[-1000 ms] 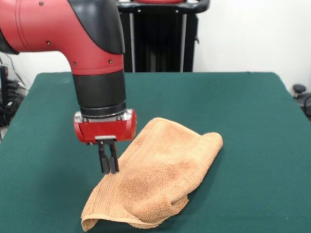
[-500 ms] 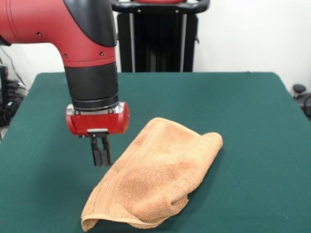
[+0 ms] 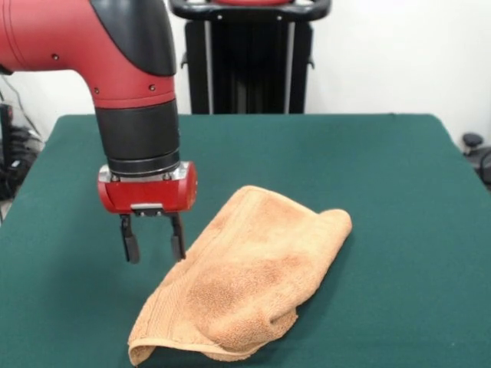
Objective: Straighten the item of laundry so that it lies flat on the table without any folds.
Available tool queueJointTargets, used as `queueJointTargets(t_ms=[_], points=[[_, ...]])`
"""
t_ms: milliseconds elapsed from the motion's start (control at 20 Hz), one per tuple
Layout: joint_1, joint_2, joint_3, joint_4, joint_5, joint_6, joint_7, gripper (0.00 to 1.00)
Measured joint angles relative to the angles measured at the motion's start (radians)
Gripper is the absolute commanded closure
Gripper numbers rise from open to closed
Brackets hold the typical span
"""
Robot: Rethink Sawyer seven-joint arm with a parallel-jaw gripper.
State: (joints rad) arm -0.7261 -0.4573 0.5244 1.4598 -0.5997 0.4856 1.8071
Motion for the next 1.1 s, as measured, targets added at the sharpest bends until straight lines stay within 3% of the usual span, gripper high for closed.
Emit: queueJointTargets(t_ms=[700, 1100], points=[[-0.069, 0.111, 0.003, -0.007, 0.001, -0.001, 0.0, 0.0], [-0.075, 0.122, 0.022, -0.029, 0.004, 0.016, 0.0, 0.0]])
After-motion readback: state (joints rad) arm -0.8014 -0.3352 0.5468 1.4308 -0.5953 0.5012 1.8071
